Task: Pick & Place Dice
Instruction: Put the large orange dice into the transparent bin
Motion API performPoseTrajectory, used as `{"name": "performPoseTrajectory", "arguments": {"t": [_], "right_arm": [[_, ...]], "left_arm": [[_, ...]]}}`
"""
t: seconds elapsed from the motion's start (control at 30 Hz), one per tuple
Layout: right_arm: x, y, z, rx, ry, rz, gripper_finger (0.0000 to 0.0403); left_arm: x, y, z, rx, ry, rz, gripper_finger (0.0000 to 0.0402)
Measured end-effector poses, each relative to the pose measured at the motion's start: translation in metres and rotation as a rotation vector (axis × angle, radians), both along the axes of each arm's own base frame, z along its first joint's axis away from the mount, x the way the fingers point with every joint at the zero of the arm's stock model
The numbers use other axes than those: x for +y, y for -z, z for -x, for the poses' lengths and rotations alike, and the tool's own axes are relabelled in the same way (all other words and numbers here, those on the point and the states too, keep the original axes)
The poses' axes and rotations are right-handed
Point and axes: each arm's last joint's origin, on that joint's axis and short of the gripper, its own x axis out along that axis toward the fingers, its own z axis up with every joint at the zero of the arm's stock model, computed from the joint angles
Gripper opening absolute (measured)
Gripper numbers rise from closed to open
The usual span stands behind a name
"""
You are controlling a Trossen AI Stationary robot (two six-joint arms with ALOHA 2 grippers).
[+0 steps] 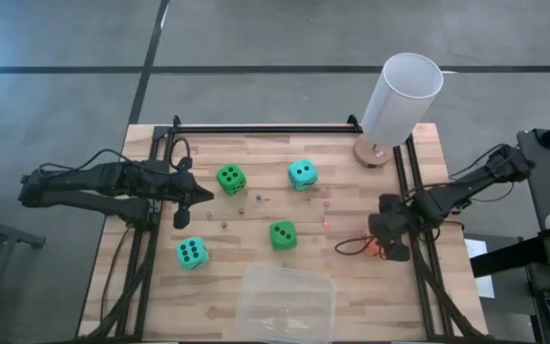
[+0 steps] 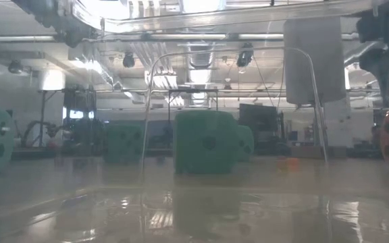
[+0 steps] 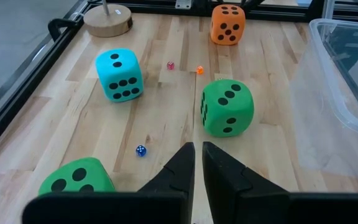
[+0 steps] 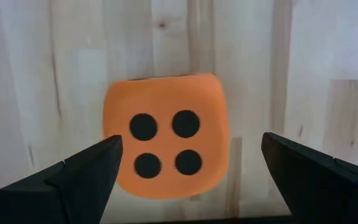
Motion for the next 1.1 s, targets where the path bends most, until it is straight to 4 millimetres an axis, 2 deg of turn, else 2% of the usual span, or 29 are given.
{"name": "performPoseTrajectory", "arguments": {"t": [0.2, 0.6, 1.1], "right_arm": [[0.006, 0.002, 0.003, -0.006, 0.016, 0.004, 0.0384], [0.007, 0.02, 0.006, -0.005, 0.033, 0.006, 0.0384], [0.009, 0.001, 0.002, -0.039, 0.044, 0.004, 0.0384]], "left_arm": [[0.0, 0.0, 0.0, 0.0, 0.0, 0.0, 0.0038], [0.0, 0.0, 0.0, 0.0, 0.0, 0.0, 0.0038], [0.0, 0.0, 0.0, 0.0, 0.0, 0.0, 0.0038]]}}
